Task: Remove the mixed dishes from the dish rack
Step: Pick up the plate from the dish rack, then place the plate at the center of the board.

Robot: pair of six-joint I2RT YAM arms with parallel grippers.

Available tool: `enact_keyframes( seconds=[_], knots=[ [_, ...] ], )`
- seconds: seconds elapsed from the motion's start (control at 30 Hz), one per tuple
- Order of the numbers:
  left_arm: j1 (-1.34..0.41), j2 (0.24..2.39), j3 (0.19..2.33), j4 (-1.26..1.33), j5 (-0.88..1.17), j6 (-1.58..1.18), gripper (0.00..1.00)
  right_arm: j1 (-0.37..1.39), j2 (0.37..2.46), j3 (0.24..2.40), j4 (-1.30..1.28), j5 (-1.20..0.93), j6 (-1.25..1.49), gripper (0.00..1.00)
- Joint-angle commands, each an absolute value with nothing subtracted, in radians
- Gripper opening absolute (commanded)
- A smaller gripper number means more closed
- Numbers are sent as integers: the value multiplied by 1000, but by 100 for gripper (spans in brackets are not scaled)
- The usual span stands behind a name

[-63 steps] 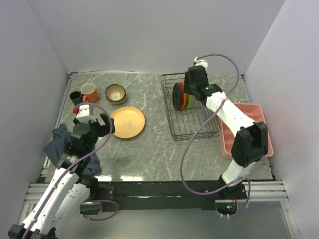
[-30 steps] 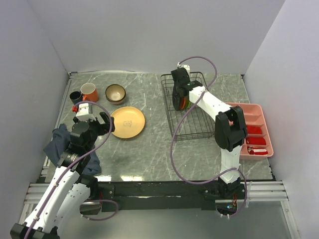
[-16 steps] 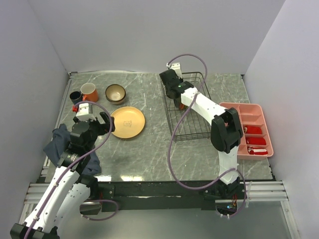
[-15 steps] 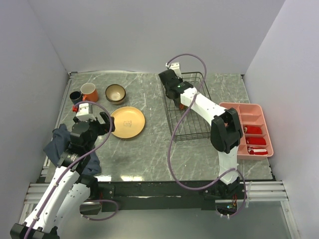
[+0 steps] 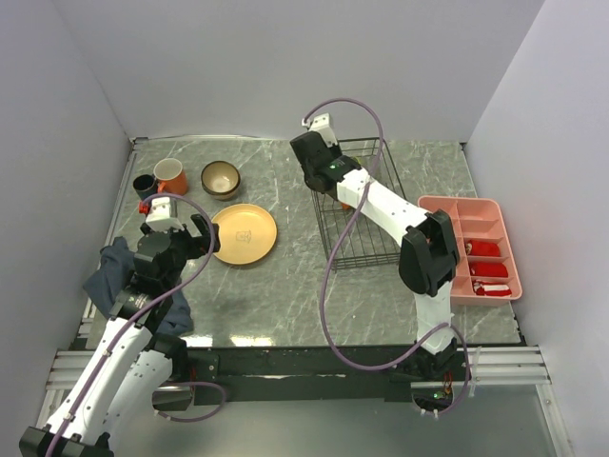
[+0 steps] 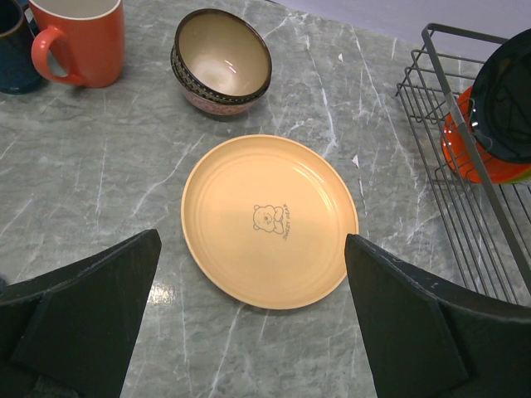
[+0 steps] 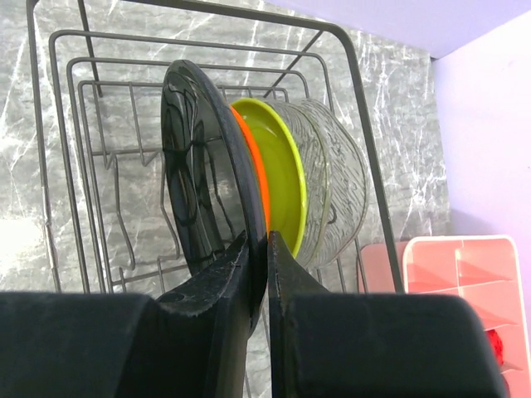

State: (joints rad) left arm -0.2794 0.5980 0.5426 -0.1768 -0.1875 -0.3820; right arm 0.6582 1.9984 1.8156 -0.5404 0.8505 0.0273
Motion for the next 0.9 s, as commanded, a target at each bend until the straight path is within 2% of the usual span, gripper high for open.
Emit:
enact_keyframes(
  seconds=[0.0, 0.53, 0.87],
  knots=[
    [-285, 601, 546, -132, -169, -376, 99, 672, 1911, 1876, -523, 824, 67, 0],
    [-298, 637, 549, -133, -158, -380, 100, 672, 1678, 1724, -466, 580, 262, 0],
    [-299, 652, 554, -138, -158, -382, 100, 675, 1628, 1608, -333, 218, 440, 0]
  ],
)
